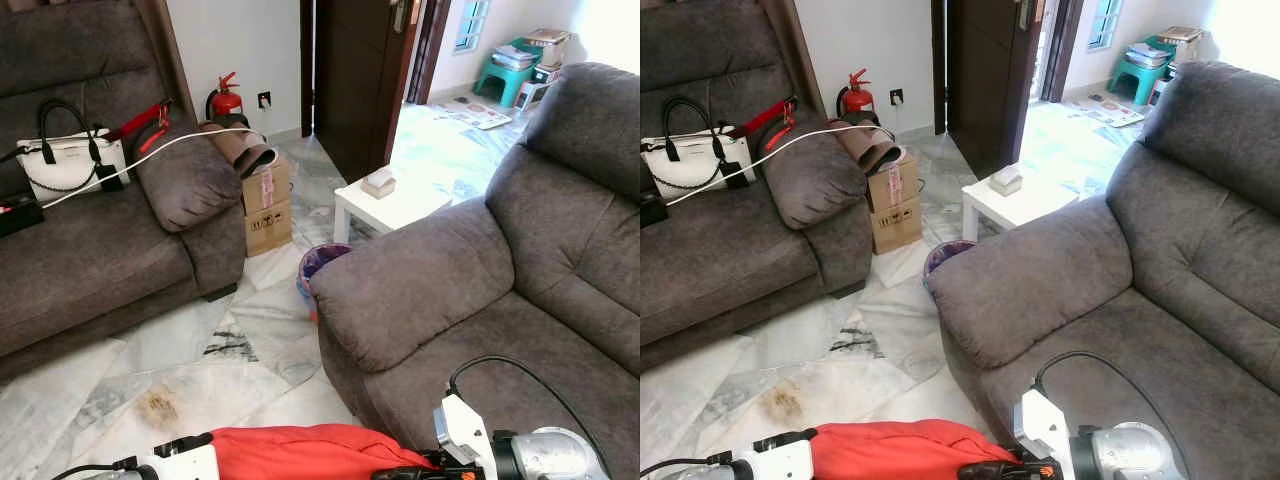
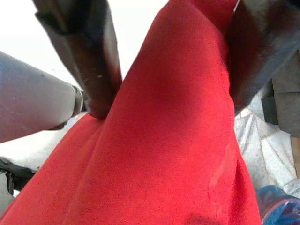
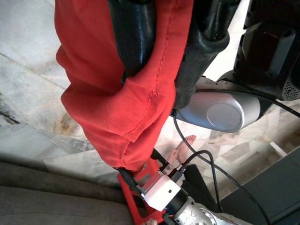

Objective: Move the pillow to the sofa from floor

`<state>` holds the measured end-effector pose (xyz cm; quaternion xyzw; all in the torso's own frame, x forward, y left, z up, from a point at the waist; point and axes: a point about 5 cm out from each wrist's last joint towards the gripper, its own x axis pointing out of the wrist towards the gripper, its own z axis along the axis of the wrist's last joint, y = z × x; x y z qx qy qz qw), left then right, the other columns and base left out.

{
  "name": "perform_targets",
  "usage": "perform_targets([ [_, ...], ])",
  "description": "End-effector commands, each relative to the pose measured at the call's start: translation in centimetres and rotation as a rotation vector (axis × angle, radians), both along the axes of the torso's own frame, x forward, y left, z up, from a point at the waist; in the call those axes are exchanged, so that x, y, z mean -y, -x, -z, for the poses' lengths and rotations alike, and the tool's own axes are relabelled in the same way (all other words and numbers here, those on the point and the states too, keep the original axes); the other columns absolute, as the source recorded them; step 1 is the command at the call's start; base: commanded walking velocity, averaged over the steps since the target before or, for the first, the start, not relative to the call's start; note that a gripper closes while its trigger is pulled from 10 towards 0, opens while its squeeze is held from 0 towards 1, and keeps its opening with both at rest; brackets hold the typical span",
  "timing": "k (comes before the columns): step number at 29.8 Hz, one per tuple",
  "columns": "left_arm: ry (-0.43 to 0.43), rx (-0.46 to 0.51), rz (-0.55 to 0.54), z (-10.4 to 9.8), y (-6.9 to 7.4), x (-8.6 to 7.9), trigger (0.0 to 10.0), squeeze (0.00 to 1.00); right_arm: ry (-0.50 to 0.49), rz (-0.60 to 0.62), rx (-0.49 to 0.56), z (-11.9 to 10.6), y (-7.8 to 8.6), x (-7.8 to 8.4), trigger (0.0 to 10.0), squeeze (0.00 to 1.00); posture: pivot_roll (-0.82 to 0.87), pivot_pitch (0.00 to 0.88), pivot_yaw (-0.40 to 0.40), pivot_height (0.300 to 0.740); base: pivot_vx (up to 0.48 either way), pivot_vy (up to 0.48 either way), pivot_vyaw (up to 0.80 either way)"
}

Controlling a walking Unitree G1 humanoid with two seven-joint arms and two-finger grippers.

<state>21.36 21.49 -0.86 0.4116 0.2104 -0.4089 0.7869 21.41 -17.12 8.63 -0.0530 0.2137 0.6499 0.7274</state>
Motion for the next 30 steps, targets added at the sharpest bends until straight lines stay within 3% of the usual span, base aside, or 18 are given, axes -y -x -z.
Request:
perform_targets([
  [1,-0.001,-0.016,-0.014,0.3,0.2,-0.1,0.0,0.0,-0.065,-0.029,0.086,-2.0,-0.3,-0.4,10.0,0.0,0.01,0.088,-0.017,0.74,0.0,0.0,0.0],
  [30,0.014,-0.013,0.022,0.5,0.6,1.0,0.0,0.0,-0.067,0.006,0.057,-1.2,0.6,-0.2,10.0,0.0,0.0,0.076,0.004,0.74,0.0,0.0,0.0],
])
